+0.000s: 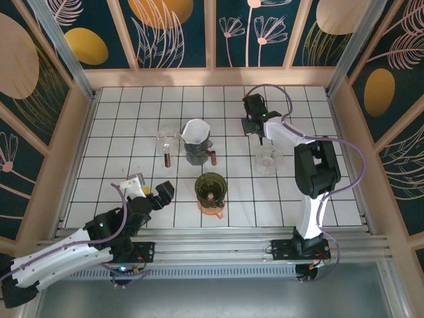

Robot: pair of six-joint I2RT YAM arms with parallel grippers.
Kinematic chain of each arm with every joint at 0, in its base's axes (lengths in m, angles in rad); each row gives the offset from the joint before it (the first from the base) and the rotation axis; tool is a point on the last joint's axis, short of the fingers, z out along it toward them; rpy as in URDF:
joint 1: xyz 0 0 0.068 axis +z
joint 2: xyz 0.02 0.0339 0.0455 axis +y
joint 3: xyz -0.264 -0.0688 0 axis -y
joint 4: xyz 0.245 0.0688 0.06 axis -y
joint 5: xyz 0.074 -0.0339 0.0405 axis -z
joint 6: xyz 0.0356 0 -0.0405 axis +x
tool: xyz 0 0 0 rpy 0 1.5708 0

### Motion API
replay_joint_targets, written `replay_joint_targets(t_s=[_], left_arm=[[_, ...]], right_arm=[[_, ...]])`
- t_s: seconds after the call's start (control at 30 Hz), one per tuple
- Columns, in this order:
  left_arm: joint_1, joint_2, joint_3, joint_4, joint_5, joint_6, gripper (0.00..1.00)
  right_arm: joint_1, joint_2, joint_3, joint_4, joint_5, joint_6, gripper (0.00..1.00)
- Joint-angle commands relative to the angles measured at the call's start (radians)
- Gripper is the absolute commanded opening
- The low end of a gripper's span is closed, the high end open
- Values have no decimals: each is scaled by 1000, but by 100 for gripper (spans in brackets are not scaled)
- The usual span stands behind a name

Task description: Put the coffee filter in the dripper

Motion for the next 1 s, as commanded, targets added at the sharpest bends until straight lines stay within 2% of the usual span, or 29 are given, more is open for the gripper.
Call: replay_joint_targets(t_s=[0.0,0.4,0.53,0.63,0.8,0.97], left_arm=[[-6,4,-3,23,-21,10,99],[-5,-7,-6,21,-17,4,99],[-5,-15,-12,19,-14,2,99],[-5,-17,-13,17,-15,1,99],[-6,-17,-12,14,-23,2,99],[-6,-11,-12,16,-27,3,99]], right_arm=[[-2,-72,-8,24,-14,4,0],[8,-210,-84,21,-17,46,0],[-3,-179,-77,-10,-16,47,1],[-8,-141,-75,-15,-11,37,23],[-11,-76,-52,-28,11,15,42],[-12,-27,-27,-29,51,-3,45]])
